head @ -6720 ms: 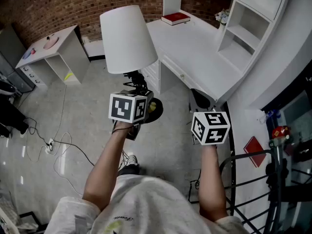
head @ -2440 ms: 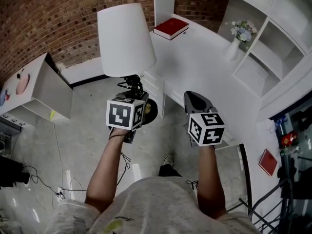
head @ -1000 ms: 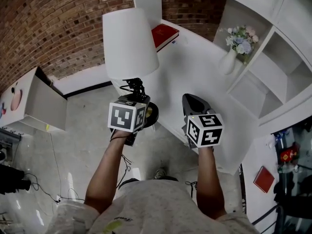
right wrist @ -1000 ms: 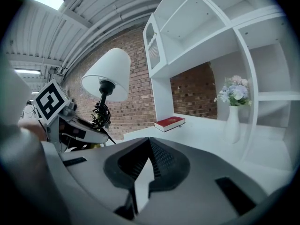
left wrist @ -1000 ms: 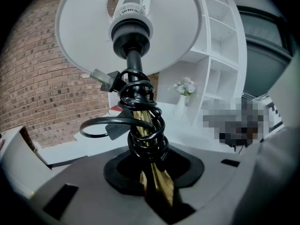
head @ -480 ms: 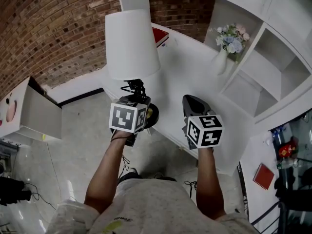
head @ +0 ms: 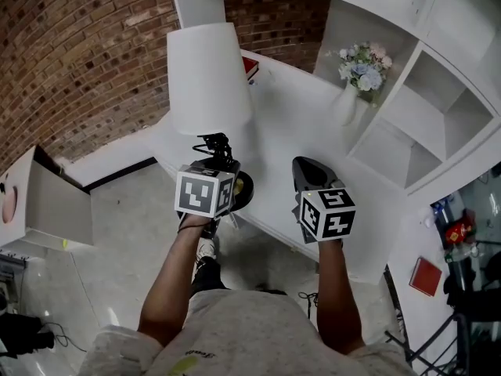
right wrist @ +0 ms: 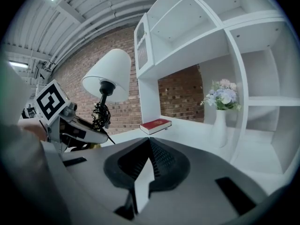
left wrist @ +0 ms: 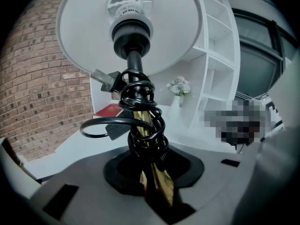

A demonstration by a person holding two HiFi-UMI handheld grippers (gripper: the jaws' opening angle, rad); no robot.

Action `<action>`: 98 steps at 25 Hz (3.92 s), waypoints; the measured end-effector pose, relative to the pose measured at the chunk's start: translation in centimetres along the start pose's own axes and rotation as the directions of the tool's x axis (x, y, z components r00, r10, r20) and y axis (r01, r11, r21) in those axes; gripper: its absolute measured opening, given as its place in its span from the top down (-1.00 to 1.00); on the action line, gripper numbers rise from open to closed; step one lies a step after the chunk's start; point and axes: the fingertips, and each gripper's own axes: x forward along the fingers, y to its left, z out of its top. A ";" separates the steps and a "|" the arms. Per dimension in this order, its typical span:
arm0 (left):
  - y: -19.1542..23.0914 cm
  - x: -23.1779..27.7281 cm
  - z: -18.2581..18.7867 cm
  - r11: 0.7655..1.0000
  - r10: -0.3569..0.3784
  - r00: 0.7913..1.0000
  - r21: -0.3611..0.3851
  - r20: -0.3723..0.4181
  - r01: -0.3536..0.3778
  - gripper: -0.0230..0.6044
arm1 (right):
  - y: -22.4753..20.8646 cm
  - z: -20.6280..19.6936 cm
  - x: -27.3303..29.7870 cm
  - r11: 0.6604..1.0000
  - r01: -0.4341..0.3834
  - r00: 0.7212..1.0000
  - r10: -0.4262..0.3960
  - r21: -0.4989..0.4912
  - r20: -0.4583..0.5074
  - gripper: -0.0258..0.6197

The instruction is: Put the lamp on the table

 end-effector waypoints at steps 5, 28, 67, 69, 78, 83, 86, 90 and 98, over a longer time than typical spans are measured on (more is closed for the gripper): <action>2.1 2.0 1.9 0.997 -0.068 0.998 0.044 -0.001 0.068 0.59 | -0.5 1.2 2.0 0.996 0.087 0.996 -0.087 0.016 0.005 0.91; 9.0 8.3 8.5 0.896 -0.351 0.930 0.249 -0.111 0.368 0.59 | 0.5 5.5 9.5 0.908 0.407 0.913 -0.409 0.096 -0.004 0.91; -0.2 12.5 8.8 0.819 -0.465 0.883 0.347 -0.067 0.457 0.60 | -4.6 2.3 4.0 0.860 0.497 0.866 -0.500 0.120 -0.005 0.91; -0.7 13.0 9.1 0.819 -0.474 0.879 0.340 -0.051 0.462 0.60 | -4.9 1.8 4.2 0.860 0.495 0.867 -0.498 0.124 -0.007 0.91; -2.9 16.1 9.7 0.813 -0.452 0.891 0.398 -0.025 0.424 0.60 | -7.4 0.6 5.2 0.876 0.467 0.883 -0.470 0.117 -0.009 0.91; -4.4 17.9 9.4 0.800 -0.453 0.892 0.432 -0.019 0.415 0.60 | -9.3 0.1 5.7 0.879 0.465 0.884 -0.468 0.104 0.000 0.91; -5.1 19.2 9.0 0.798 -0.452 0.892 0.440 -0.016 0.412 0.60 | -10.5 -0.7 6.0 0.879 0.463 0.885 -0.466 0.112 0.001 0.91; -6.1 21.0 8.8 0.795 -0.450 0.893 0.457 0.000 0.400 0.60 | -11.8 -2.3 6.4 0.885 0.450 0.892 -0.452 0.121 -0.010 0.91; -7.8 24.5 8.7 0.782 -0.447 0.894 0.501 0.035 0.371 0.61 | -13.4 -4.4 7.3 0.905 0.414 0.910 -0.412 0.099 -0.031 0.91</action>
